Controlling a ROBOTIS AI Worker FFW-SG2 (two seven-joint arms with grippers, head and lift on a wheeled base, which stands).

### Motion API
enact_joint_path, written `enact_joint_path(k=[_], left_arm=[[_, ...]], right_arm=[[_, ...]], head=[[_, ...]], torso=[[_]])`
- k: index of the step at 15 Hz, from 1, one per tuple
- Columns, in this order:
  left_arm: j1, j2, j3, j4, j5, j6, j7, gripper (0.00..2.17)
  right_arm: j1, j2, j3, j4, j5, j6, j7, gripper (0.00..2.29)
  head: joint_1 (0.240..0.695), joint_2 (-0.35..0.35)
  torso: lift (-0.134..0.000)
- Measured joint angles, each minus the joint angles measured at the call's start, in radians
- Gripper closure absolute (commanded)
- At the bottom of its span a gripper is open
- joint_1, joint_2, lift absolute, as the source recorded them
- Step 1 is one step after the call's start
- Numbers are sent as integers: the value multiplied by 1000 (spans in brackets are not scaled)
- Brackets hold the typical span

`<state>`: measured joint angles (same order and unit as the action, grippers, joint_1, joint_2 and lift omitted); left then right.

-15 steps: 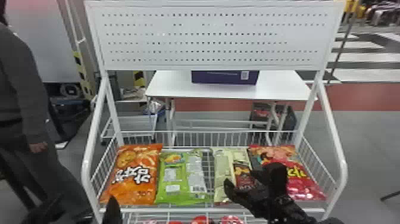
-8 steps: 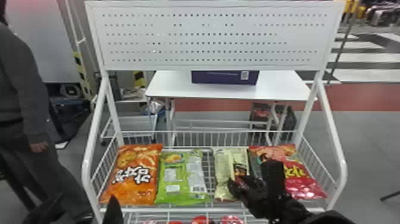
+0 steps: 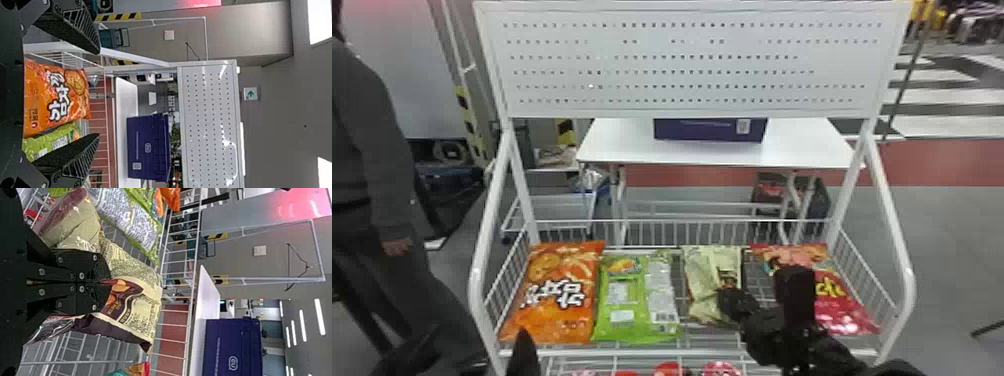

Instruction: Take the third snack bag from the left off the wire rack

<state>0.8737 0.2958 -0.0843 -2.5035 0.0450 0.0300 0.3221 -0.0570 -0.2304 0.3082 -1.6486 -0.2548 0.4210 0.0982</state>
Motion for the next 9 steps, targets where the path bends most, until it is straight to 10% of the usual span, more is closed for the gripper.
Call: enact_joint_path(k=[9], left_arm=[[-10, -1, -6, 9, -11, -3, 3, 144]], right_arm=[[344, -93, -157, -484, -32, -96, -66, 2246]], head=[[499, 0]], torso=[[0]])
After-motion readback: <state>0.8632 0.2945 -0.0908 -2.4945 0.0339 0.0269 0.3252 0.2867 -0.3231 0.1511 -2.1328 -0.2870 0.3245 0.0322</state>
